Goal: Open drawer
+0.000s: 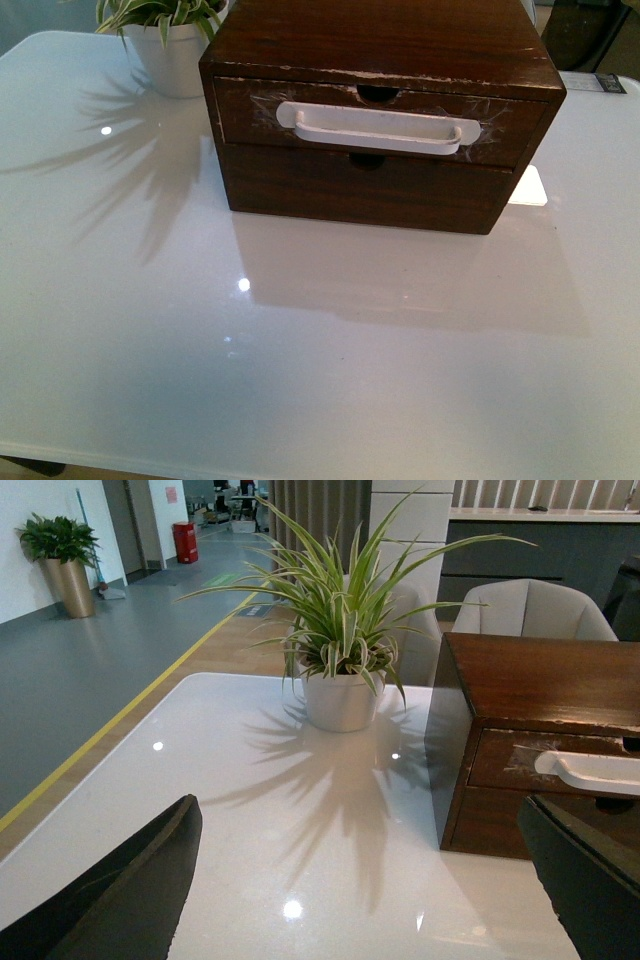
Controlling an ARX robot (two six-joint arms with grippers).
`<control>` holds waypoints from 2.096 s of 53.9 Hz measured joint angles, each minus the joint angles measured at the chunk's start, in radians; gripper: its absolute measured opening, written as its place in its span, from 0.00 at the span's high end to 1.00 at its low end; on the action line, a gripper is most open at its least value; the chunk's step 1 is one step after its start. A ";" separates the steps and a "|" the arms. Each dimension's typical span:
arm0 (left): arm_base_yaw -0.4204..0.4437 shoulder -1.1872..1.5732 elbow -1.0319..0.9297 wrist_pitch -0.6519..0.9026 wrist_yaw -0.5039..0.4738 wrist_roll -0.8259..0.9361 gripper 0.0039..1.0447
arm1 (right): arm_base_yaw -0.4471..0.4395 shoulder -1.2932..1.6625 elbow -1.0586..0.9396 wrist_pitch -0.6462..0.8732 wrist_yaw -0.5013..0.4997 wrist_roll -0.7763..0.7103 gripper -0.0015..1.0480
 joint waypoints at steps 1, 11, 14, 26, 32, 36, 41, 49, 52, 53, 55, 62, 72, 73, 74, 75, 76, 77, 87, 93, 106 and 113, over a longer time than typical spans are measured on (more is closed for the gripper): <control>0.000 0.000 0.000 0.000 0.000 0.000 0.08 | 0.000 0.000 0.000 0.000 0.000 0.000 0.09; 0.000 0.000 0.000 0.000 0.000 0.000 0.08 | 0.000 0.000 0.000 0.000 0.000 0.000 0.09; 0.000 0.000 0.000 0.000 0.000 0.000 0.08 | 0.000 0.000 0.000 0.000 0.000 0.000 0.09; 0.000 0.000 0.000 0.000 0.000 0.000 0.08 | 0.000 0.000 0.000 0.000 0.000 0.000 0.09; 0.000 0.000 0.000 0.000 0.000 0.000 0.08 | 0.105 0.111 0.068 -0.171 0.258 0.140 0.09; 0.050 0.039 0.029 -0.088 0.160 0.013 0.08 | 0.219 0.259 0.100 -0.217 0.454 0.248 0.09; 0.094 0.154 0.063 -0.196 0.488 0.048 0.08 | 0.288 0.438 0.107 -0.097 0.568 0.262 0.09; 0.025 0.249 0.083 -0.112 0.544 0.114 0.08 | 0.228 0.583 0.126 0.127 0.567 0.091 0.09; -0.015 0.325 0.088 -0.031 0.533 0.153 0.08 | 0.210 0.645 0.144 0.205 0.547 0.007 0.09; -0.029 0.354 0.088 0.000 0.529 0.166 0.08 | 0.206 0.686 0.155 0.251 0.534 -0.042 0.09; -0.060 0.424 0.088 0.068 0.524 0.192 0.08 | 0.206 0.743 0.169 0.306 0.515 -0.095 0.09; -0.154 0.690 0.106 0.328 0.504 0.268 0.08 | 0.217 0.959 0.217 0.477 0.465 -0.262 0.09; -0.245 1.109 0.210 0.686 0.499 0.398 0.08 | 0.227 1.274 0.321 0.637 0.323 -0.525 0.09; -0.251 1.144 0.220 0.710 0.502 0.415 0.08 | 0.227 1.299 0.333 0.639 0.306 -0.554 0.09; -0.255 1.179 0.232 0.730 0.507 0.438 0.08 | 0.226 1.323 0.345 0.637 0.287 -0.587 0.09; -0.261 1.227 0.246 0.757 0.514 0.463 0.08 | 0.226 1.344 0.357 0.636 0.269 -0.610 0.09; -0.264 1.242 0.251 0.765 0.517 0.468 0.08 | 0.226 1.365 0.369 0.635 0.253 -0.634 0.09; -0.268 1.272 0.259 0.780 0.522 0.491 0.08 | 0.226 1.386 0.382 0.635 0.235 -0.658 0.09; -0.298 1.482 0.331 0.835 0.554 0.632 0.08 | 0.233 1.544 0.496 0.637 0.148 -0.822 0.09; -0.312 1.596 0.390 0.829 0.573 0.702 0.08 | 0.255 1.628 0.567 0.602 0.085 -0.883 0.09; -0.327 1.778 0.593 0.708 0.616 0.810 0.08 | 0.281 1.762 0.708 0.481 -0.074 -0.964 0.09; -0.327 1.854 0.712 0.621 0.637 0.861 0.08 | 0.258 1.830 0.778 0.433 -0.117 -1.014 0.09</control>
